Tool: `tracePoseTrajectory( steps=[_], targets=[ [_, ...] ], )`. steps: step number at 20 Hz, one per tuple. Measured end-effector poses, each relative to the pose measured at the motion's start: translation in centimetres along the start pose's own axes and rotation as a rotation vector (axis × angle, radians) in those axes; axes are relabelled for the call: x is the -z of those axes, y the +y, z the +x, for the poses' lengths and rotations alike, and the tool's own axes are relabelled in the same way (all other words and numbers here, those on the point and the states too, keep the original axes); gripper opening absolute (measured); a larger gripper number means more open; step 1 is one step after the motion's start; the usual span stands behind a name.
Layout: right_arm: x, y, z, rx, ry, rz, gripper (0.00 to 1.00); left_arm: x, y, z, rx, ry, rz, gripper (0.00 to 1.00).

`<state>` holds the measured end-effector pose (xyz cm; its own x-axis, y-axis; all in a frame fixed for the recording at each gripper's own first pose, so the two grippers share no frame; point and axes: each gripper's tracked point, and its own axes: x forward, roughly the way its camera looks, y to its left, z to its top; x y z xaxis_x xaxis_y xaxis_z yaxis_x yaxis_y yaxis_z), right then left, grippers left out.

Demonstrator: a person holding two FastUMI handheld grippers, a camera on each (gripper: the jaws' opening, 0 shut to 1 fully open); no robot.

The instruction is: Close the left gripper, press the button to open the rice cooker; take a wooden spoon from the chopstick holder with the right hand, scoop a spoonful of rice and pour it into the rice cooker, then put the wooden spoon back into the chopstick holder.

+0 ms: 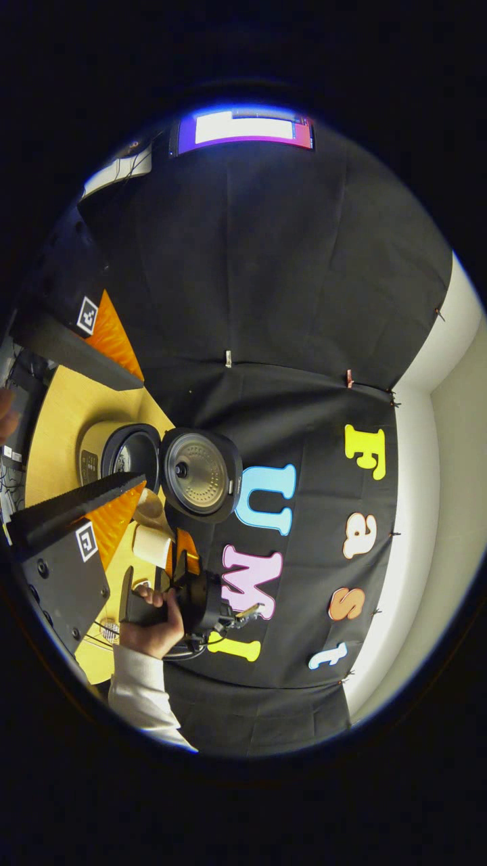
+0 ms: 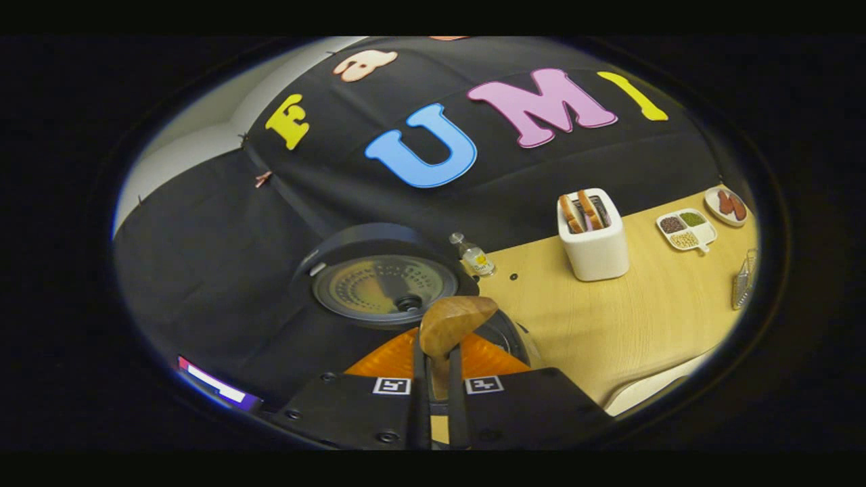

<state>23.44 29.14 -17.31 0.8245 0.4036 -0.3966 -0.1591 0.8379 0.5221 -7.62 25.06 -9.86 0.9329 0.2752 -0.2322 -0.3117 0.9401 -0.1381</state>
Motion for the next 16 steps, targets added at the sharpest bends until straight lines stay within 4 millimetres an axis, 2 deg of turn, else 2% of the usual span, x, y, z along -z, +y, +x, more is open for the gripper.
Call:
tracePoseTrajectory(
  steps=[1, 2, 4, 5, 6, 7, 8, 9, 12, 16],
  targets=[
    [0.6, 0.2, 0.6, 0.009, 0.009, -0.029, 0.14, 0.1, 0.4, 0.0, -0.004, 0.0, -0.005, 0.85],
    [1.1, 0.4, 1.1, 0.019, 0.015, -0.061, 0.1, 0.1, 0.9, -0.1, -0.009, -0.002, -0.011, 0.85],
    [2.0, 0.8, 1.8, 0.033, 0.03, -0.139, 0.14, 0.2, 1.7, -0.3, -0.019, -0.003, -0.027, 0.85],
    [2.4, 1.0, 2.3, 0.039, 0.036, -0.185, 0.1, 0.3, 2.0, -0.4, -0.023, -0.003, -0.033, 0.85],
    [2.7, 1.5, 2.4, 0.044, 0.036, -0.231, 0.14, 0.4, 2.3, -0.4, -0.026, -0.002, -0.037, 0.85],
    [2.9, 1.8, 2.5, 0.049, 0.038, -0.278, 0.1, 0.5, 2.6, -0.4, -0.03, -0.003, -0.041, 0.85],
    [3.0, 2.1, 2.6, 0.051, 0.036, -0.322, 0.14, 0.5, 2.9, -0.4, -0.034, -0.005, -0.047, 0.85],
    [3.2, 2.4, 2.9, 0.051, 0.034, -0.364, 0.1, 0.4, 3.1, -0.5, -0.038, -0.006, -0.053, 0.85],
    [3.9, 3.5, 3.5, 0.045, 0.037, -0.483, 0.1, 0.7, 3.5, -0.6, -0.044, -0.007, -0.067, 0.85],
    [4.8, 3.8, 4.0, 0.051, 0.037, -0.613, 0.1, 0.4, 3.7, -0.8, -0.054, -0.015, -0.072, 0.85]
  ],
)
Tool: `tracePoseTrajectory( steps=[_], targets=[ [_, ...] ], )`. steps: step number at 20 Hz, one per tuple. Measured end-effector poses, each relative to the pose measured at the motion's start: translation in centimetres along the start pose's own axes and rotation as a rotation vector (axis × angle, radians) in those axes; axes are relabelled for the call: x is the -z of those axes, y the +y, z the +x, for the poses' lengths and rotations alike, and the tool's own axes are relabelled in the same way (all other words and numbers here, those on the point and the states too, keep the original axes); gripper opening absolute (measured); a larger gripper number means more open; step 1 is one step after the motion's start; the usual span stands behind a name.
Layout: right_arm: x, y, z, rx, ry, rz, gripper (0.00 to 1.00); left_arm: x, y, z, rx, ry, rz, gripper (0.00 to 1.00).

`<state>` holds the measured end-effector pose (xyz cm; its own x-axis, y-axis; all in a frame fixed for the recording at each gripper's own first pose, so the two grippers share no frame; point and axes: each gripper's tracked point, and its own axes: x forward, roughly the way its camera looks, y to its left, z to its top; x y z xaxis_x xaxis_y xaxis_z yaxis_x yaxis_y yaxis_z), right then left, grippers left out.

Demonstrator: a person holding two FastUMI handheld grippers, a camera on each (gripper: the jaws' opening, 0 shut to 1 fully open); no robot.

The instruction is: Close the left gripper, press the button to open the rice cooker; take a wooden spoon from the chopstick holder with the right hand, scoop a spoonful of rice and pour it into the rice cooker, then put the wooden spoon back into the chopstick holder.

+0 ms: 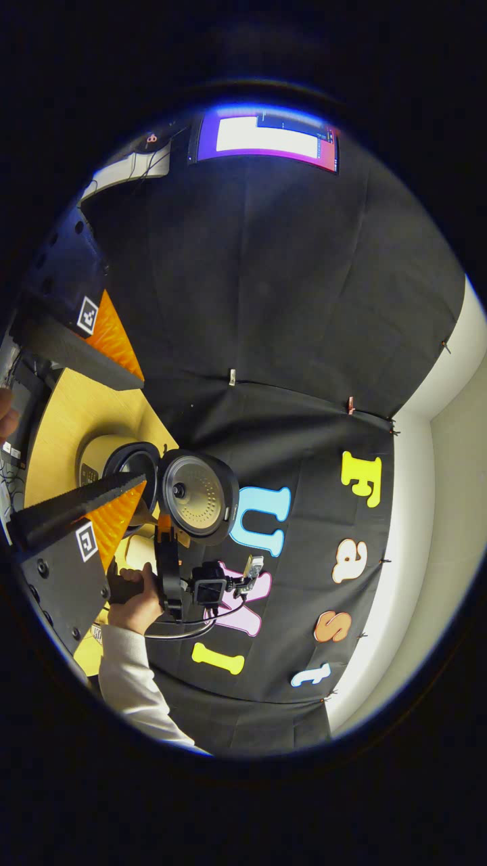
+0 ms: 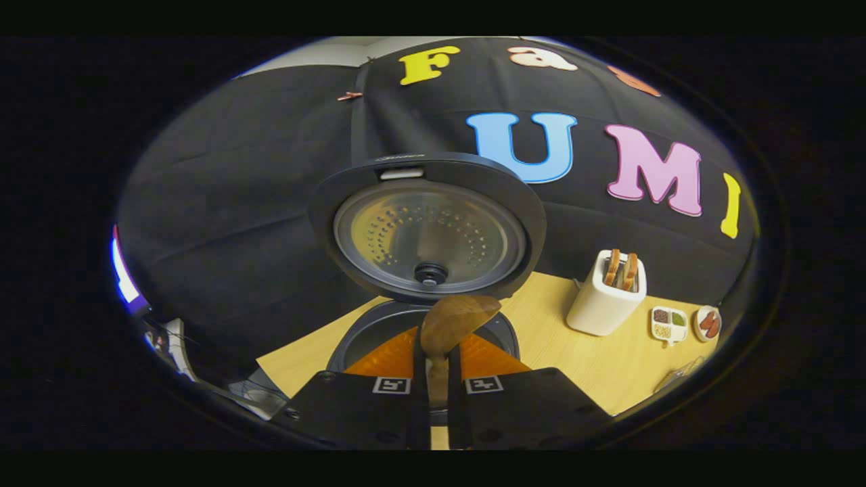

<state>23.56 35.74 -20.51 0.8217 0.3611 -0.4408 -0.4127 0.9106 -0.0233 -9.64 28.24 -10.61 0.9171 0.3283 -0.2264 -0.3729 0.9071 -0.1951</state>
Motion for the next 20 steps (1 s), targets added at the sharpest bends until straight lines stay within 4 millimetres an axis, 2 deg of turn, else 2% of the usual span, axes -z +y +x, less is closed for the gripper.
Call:
tracePoseTrajectory(
  steps=[3, 4, 6, 12, 13, 14, 16, 20],
  targets=[
    [-0.5, 1.1, -0.3, -0.025, -0.029, -0.097, 0.14, 0.1, 0.0, 0.0, -0.004, 0.0, -0.005, 0.85],
    [-0.6, 1.5, -0.5, -0.035, -0.037, -0.129, 0.1, 0.1, -0.1, 0.0, -0.005, 0.002, -0.009, 0.85],
    [-0.9, 2.5, -1.0, -0.056, -0.06, -0.221, 0.14, 0.1, -0.2, -0.1, -0.008, 0.002, -0.01, 0.85],
    [-0.1, 5.7, -2.3, -0.12, -0.105, -0.488, 0.14, -0.1, -0.5, -0.5, -0.022, -0.001, -0.004, 0.85],
    [-0.1, 6.0, -2.6, -0.13, -0.107, -0.489, 0.1, 0.0, -0.5, -0.6, -0.025, 0.0, -0.004, 0.85],
    [-0.1, 6.1, -2.9, -0.139, -0.103, -0.454, 0.14, -0.1, -0.5, -0.8, -0.028, 0.002, 0.0, 0.85],
    [-1.5, 5.5, -3.1, -0.147, -0.108, -0.287, 0.14, -0.2, -0.6, -0.9, -0.032, -0.001, 0.006, 0.85],
    [-4.1, 2.2, -4.3, -0.139, -0.099, 0.018, 0.1, -0.4, -1.1, -1.0, -0.02, -0.001, 0.002, 0.85]
  ],
)
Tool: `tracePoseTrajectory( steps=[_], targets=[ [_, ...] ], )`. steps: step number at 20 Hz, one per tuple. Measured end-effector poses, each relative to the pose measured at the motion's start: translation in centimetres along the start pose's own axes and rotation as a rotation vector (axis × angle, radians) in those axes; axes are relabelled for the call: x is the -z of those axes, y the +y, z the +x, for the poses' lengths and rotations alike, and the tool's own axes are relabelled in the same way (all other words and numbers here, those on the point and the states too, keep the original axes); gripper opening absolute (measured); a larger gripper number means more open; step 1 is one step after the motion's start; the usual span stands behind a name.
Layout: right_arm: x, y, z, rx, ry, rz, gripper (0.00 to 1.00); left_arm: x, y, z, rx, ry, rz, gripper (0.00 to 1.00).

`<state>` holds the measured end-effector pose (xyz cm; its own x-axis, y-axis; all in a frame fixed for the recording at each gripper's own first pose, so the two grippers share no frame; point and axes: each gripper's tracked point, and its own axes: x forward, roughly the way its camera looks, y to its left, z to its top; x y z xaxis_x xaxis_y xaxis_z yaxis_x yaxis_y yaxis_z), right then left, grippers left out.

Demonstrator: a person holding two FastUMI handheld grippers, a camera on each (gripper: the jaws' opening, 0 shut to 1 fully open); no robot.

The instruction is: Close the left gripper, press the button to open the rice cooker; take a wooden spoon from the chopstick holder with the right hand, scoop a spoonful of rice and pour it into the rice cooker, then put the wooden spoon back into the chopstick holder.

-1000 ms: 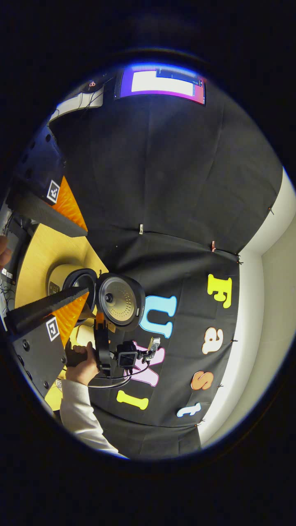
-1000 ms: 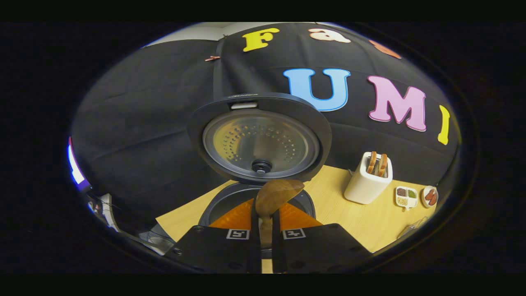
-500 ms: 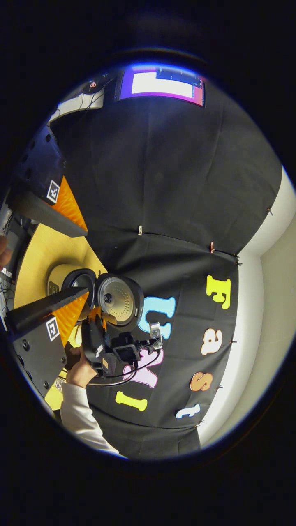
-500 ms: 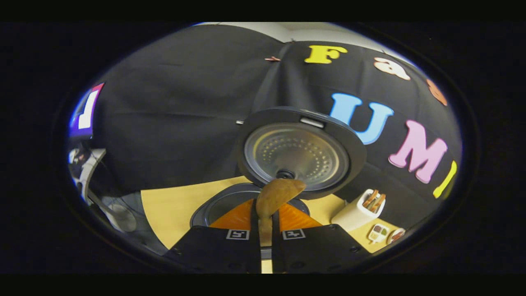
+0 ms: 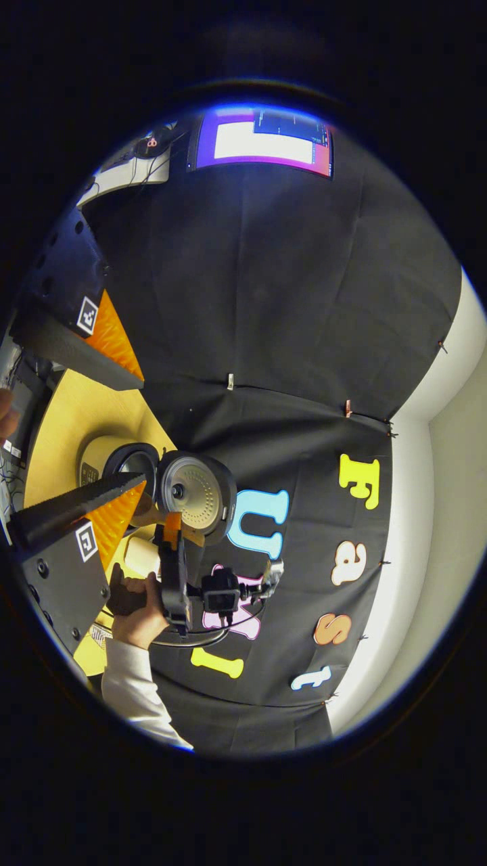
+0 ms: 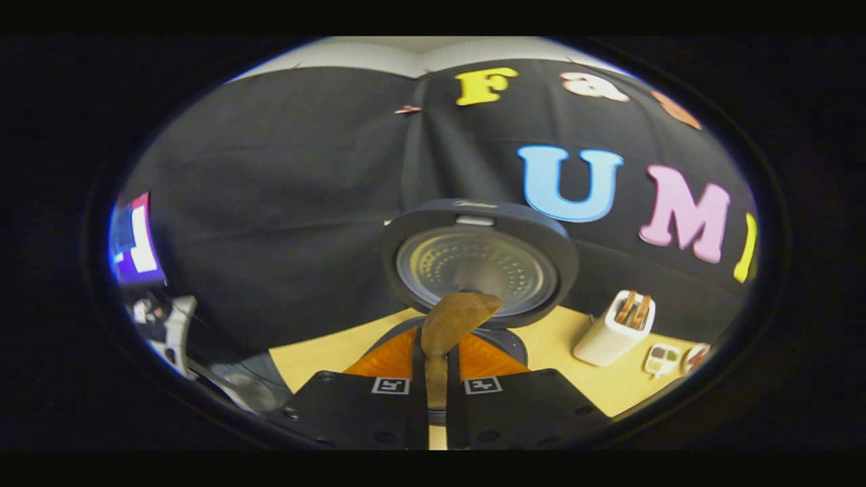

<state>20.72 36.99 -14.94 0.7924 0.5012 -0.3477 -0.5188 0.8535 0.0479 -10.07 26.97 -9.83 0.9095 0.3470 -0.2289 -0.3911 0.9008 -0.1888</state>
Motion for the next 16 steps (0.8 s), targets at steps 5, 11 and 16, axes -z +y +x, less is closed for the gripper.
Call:
tracePoseTrajectory(
  steps=[5, 11, 16],
  targets=[
    [-1.4, -5.6, -4.8, 0.026, -0.028, 0.294, 0.14, -0.3, -1.6, 0.4, 0.04, -0.004, -0.002, 0.84],
    [0.1, -12.0, -11.5, 0.059, -0.049, 0.459, 0.19, 0.0, -4.9, 1.9, 0.067, 0.01, 0.002, 0.85],
    [1.3, -18.7, -17.8, 0.086, -0.074, 0.559, 0.14, 1.3, -10.8, 3.2, 0.101, 0.052, 0.014, 0.85]
  ],
)
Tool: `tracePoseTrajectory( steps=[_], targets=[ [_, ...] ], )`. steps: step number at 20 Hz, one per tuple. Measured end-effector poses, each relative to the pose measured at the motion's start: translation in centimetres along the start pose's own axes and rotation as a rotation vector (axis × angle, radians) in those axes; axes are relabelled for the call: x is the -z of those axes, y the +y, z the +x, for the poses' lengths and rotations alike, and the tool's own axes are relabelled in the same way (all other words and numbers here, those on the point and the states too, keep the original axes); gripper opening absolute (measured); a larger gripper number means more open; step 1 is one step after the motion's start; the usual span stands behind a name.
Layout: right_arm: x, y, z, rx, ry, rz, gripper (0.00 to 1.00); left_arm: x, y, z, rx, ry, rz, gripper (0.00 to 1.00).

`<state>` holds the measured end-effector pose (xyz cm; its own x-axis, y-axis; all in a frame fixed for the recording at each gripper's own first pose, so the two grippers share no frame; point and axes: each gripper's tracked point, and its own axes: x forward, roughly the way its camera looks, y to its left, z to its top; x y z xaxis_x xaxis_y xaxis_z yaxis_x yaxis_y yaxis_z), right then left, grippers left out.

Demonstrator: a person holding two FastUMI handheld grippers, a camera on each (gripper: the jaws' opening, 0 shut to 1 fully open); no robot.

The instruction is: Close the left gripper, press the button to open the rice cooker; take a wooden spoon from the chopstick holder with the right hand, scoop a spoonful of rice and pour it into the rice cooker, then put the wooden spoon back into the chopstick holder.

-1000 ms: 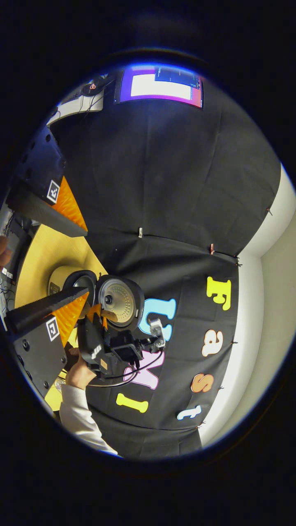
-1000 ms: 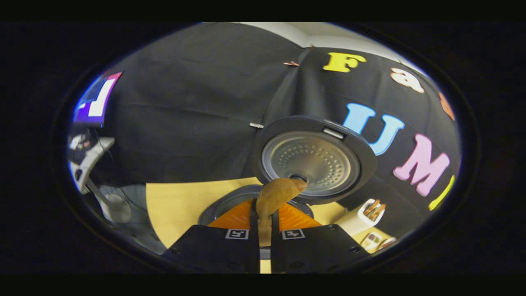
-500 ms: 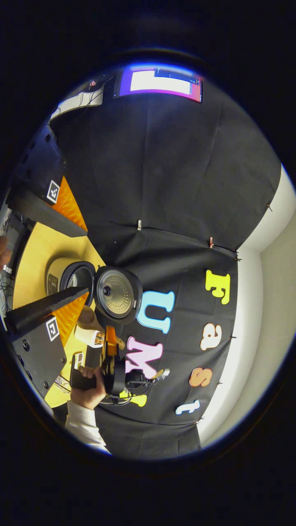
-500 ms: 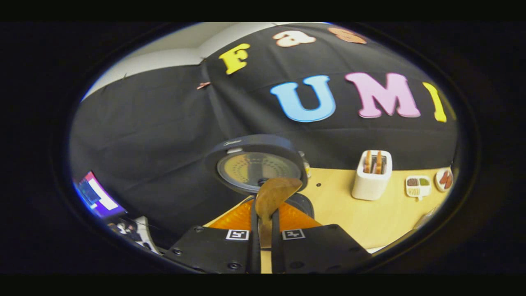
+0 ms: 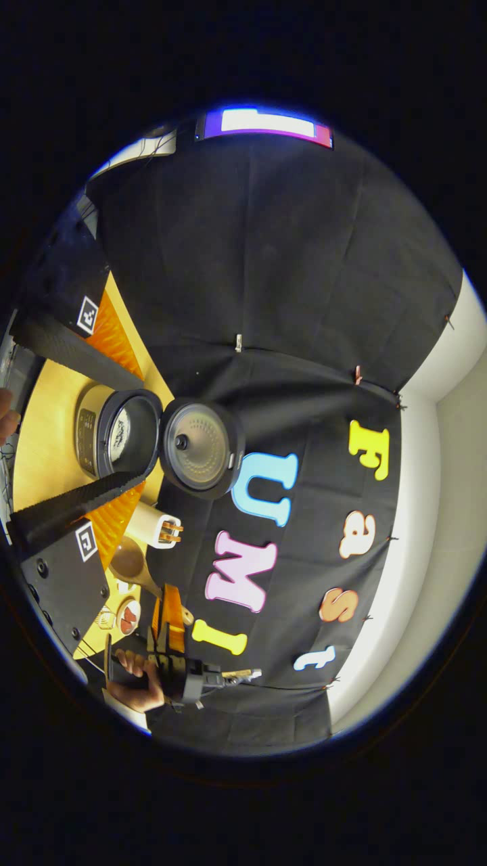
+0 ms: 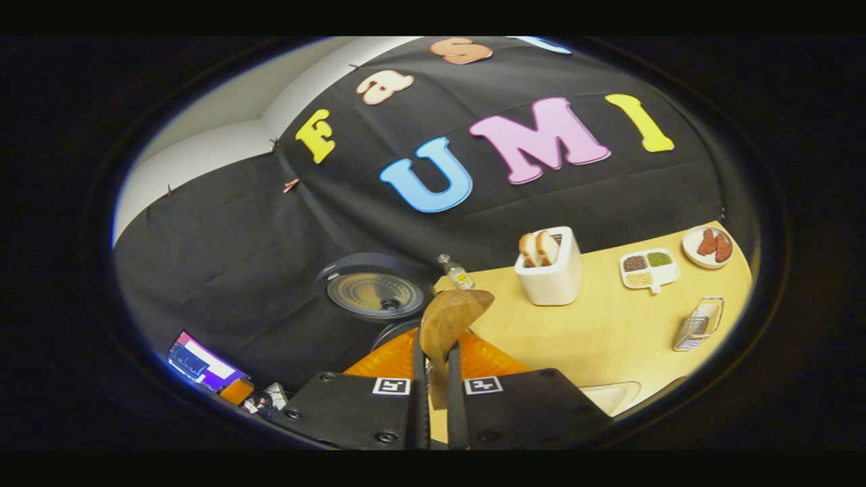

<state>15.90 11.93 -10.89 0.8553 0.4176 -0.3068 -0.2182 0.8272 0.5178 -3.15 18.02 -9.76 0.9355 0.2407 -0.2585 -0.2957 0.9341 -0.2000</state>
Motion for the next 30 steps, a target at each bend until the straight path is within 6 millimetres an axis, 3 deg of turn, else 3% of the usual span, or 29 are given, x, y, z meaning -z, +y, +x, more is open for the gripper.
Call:
tracePoseTrajectory(
  steps=[1, 2, 8, 10, 13, 14, 16, 23, 25, 26, 27, 28, 30],
  targets=[
    [-0.6, -1.8, -1.0, 0.011, -0.004, 0.016, 0.1, -0.2, -0.9, 0.2, -0.002, -0.002, 0.001, 0.85],
    [-1.3, -3.9, -1.9, 0.028, -0.01, 0.026, 0.14, -0.6, -2.0, 0.3, -0.003, -0.008, -0.006, 0.85],
    [-4.5, -16.7, -6.8, 0.137, -0.034, 0.078, 0.14, 0.6, -8.5, 1.7, -0.019, 0.025, 0.014, 0.85],
    [-4.9, -20.6, -7.7, 0.182, -0.043, 0.066, 0.1, 0.8, -10.1, 2.1, -0.034, 0.031, 0.019, 0.85],
    [-5.9, -25.8, -8.4, 0.248, -0.067, 0.071, 0.19, 1.4, -12.3, 2.3, -0.047, 0.057, 0.046, 0.85],
    [-6.3, -27.5, -8.6, 0.264, -0.08, 0.09, 0.1, 1.4, -12.9, 2.4, -0.044, 0.064, 0.058, 0.85],
    [-6.6, -30.2, -8.8, 0.295, -0.099, 0.125, 0.14, 1.5, -14.0, 2.4, -0.045, 0.076, 0.092, 0.85],
    [-6.2, -36.9, -8.1, 0.405, -0.127, 0.119, 0.14, 2.1, -16.3, 3.5, -0.039, 0.124, 0.143, 0.85],
    [-5.8, -38.1, -7.4, 0.42, -0.119, 0.122, 0.19, 2.2, -16.6, 3.7, -0.04, 0.135, 0.158, 0.85],
    [-5.5, -38.5, -6.8, 0.423, -0.113, 0.123, 0.1, 2.3, -16.7, 3.7, -0.04, 0.141, 0.165, 0.85],
    [-5.2, -39.1, -6.2, 0.431, -0.111, 0.117, 0.14, 2.4, -16.9, 3.8, -0.04, 0.148, 0.173, 0.85],
    [-4.9, -39.5, -5.7, 0.438, -0.105, 0.109, 0.1, 2.5, -17.0, 3.8, -0.039, 0.154, 0.18, 0.85],
    [-3.6, -40.3, -4.5, 0.463, -0.074, 0.096, 0.14, 2.5, -17.2, 3.8, -0.041, 0.161, 0.196, 0.85]
  ],
)
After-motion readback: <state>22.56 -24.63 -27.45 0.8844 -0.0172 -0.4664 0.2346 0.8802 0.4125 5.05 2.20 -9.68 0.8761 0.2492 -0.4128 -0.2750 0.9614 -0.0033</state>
